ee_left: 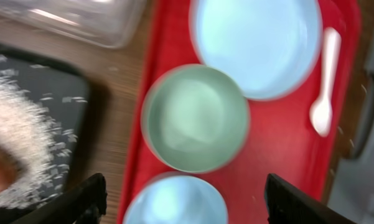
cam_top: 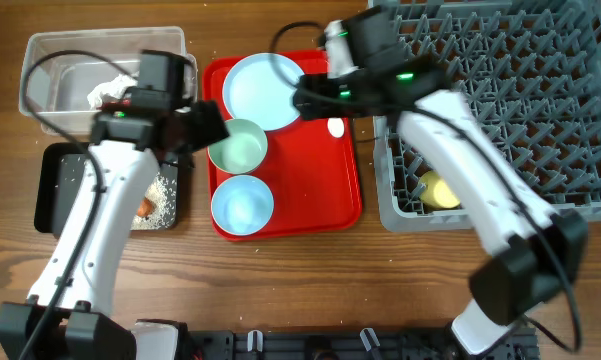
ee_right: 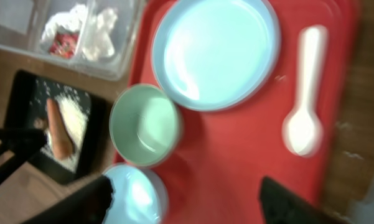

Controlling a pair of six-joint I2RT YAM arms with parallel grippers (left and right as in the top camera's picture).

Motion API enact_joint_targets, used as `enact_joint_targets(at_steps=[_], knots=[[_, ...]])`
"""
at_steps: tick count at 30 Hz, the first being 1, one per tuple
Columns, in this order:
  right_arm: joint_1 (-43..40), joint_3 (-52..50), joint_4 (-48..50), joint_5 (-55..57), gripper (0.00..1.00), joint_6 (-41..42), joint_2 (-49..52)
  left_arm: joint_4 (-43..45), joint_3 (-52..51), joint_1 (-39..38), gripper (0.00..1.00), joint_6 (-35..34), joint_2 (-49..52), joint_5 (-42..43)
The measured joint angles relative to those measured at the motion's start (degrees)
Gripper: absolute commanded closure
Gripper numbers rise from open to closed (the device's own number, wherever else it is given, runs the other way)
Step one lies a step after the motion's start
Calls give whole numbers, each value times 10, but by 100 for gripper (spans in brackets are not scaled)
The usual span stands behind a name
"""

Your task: Sort waste into correct bins and load items into the dishwasher rack

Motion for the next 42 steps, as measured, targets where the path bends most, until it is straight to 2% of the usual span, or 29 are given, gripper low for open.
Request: enact_joint_targets(at_steps=[2, 4, 6, 9, 11, 12, 13, 15, 20, 23, 25, 27, 28, 30, 32, 34, 35, 39, 42], knots=[[35, 0, 44, -5, 49, 43, 56, -2, 0, 45, 7, -9, -5, -1], [52, 0, 69, -7, 55, 78, 108, -4, 0, 87, 6, -11, -7, -2], [64, 0, 75, -7, 57, 107, 162, -8, 0, 127, 0, -11, -7, -4], [73, 0, 89, -9, 67, 123, 187, -15, 0, 145, 0, -15, -7, -4], [83, 0, 94, -10, 68, 132, 198, -15, 0, 146, 0, -15, -7, -4], [85, 0, 97, -10, 71, 134, 207, -15, 0, 146, 0, -15, -7, -4], [86, 0, 97, -10, 77, 136, 213, -15, 0, 146, 0, -15, -7, -4], [86, 0, 97, -10, 96, 143, 226, -15, 0, 146, 0, -15, -7, -4], [84, 0, 97, -8, 96, 146, 229, -15, 0, 146, 0, -15, -7, -4], [66, 0, 59, 7, 96, 142, 208, -15, 0, 146, 0, -15, -7, -4], [50, -1, 45, 38, 96, 137, 148, -15, 0, 146, 0, -15, -7, -4], [28, -1, 12, 122, 96, 120, 34, -15, 0, 146, 0, -15, -7, -4], [13, 1, 5, 188, 96, 105, -27, -15, 0, 146, 0, -15, -7, -4], [-12, 6, 15, 340, 96, 63, -86, -15, 0, 146, 0, -15, -7, -4], [-32, 8, 82, 537, 96, -33, -81, -15, 0, 146, 0, -15, -7, -4], [-53, 7, 183, 646, 96, -145, -44, -16, 0, 146, 0, -15, -8, -4], [-68, 7, 234, 687, 96, -225, -13, -14, 0, 146, 0, -15, -8, -4], [-96, 6, 385, 765, 96, -450, 90, -16, 0, 146, 0, -15, -9, -4], [-97, 5, 428, 787, 96, -552, 145, -16, 0, 146, 0, -15, -9, -4]])
